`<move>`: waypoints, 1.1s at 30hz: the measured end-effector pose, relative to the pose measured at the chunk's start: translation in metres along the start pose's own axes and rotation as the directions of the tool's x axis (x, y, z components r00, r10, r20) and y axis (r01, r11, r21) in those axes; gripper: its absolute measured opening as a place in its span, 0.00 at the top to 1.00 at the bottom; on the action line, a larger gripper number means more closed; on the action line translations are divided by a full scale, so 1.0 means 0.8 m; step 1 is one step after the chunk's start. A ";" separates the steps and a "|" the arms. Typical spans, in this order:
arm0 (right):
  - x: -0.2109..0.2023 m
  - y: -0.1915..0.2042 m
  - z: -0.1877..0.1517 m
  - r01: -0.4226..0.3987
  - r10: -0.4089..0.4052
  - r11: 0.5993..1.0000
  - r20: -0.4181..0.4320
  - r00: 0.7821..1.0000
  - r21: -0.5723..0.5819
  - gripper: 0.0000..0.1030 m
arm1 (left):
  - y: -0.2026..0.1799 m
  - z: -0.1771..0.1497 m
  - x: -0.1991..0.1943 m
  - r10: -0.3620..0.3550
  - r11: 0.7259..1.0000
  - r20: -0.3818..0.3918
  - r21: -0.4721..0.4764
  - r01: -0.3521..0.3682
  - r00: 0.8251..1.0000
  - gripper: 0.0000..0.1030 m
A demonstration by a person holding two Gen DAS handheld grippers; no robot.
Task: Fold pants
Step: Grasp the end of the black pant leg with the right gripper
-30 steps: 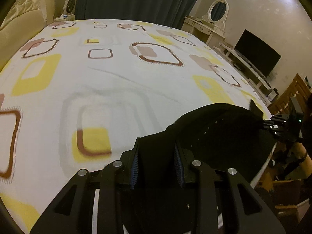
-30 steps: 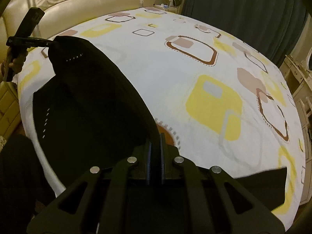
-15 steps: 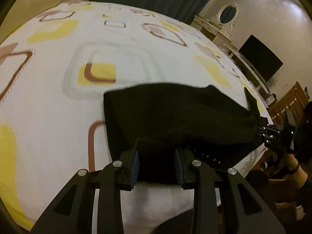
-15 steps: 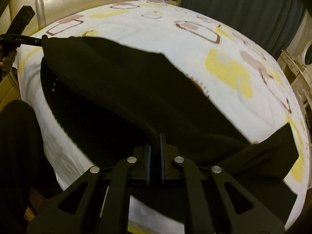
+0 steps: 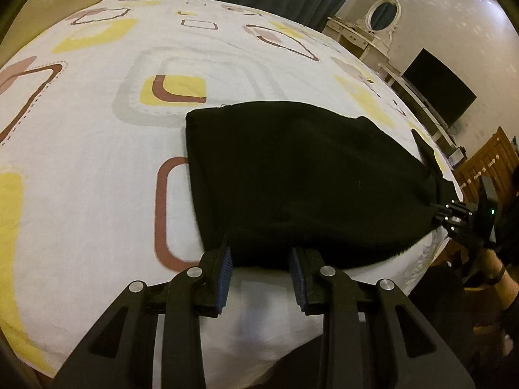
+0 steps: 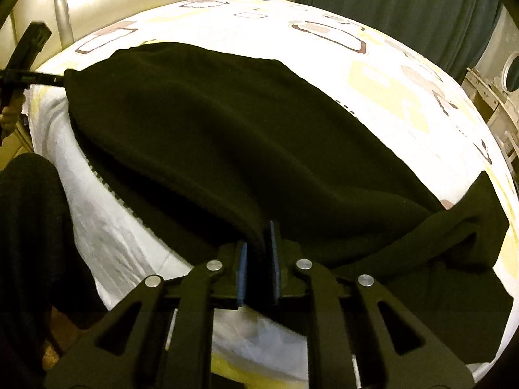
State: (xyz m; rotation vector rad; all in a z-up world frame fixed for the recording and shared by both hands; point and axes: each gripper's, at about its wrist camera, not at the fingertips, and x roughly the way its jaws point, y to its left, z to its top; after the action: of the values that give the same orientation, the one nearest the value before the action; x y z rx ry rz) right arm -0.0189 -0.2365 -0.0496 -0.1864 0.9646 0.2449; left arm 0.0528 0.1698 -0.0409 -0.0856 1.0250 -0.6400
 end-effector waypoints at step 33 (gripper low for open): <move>0.068 -0.493 0.094 0.480 -0.335 0.467 -0.354 0.873 0.743 0.36 | -0.090 0.089 0.083 0.196 0.976 0.097 -0.113 -0.185 0.976 0.37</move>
State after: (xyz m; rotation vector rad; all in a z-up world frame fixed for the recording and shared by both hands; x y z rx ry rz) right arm 0.1833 -0.5873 -0.0341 0.4418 1.0714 -0.7081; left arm 0.1018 0.0599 -0.0278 -0.1098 0.9485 -0.4025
